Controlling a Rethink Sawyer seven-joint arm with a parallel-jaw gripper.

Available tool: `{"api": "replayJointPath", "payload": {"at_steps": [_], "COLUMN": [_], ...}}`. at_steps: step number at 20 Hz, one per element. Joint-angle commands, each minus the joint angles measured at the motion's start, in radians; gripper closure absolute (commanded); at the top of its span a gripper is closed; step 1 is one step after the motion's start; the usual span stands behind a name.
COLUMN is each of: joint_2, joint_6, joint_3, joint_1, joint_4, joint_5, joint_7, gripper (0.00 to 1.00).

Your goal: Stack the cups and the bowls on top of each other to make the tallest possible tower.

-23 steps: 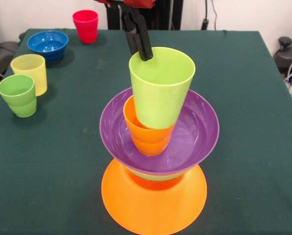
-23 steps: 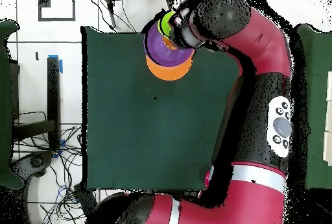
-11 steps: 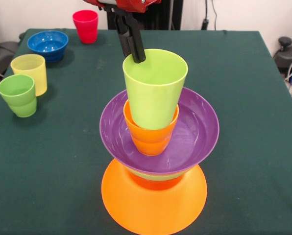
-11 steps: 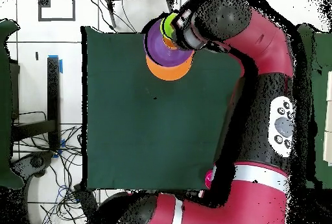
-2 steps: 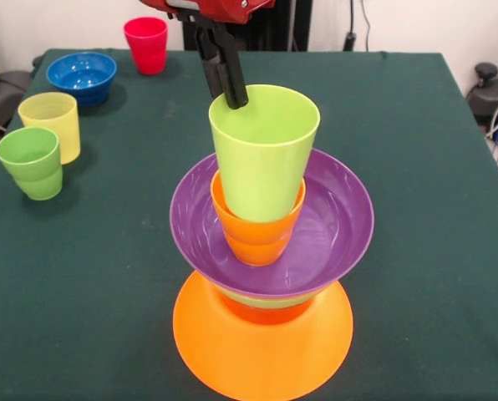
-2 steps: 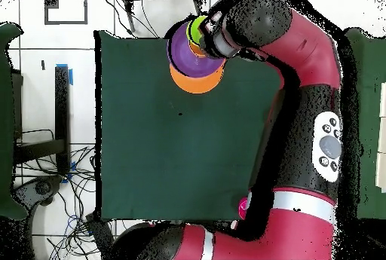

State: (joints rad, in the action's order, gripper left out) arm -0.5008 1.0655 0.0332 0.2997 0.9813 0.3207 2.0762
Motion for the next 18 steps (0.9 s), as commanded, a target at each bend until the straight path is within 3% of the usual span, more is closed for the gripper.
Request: {"api": "replayJointPath", "payload": {"at_steps": [1, 18], "joint_2": [0.001, -0.007], "joint_6": [-0.022, -0.013], "joint_3": [-0.103, -0.119], "joint_1": [0.012, 0.026], "joint_4": [0.112, 0.126], "joint_5": [-0.084, -0.088], "joint_7": [-0.165, -0.170], "gripper": [1.00, 1.00]}}
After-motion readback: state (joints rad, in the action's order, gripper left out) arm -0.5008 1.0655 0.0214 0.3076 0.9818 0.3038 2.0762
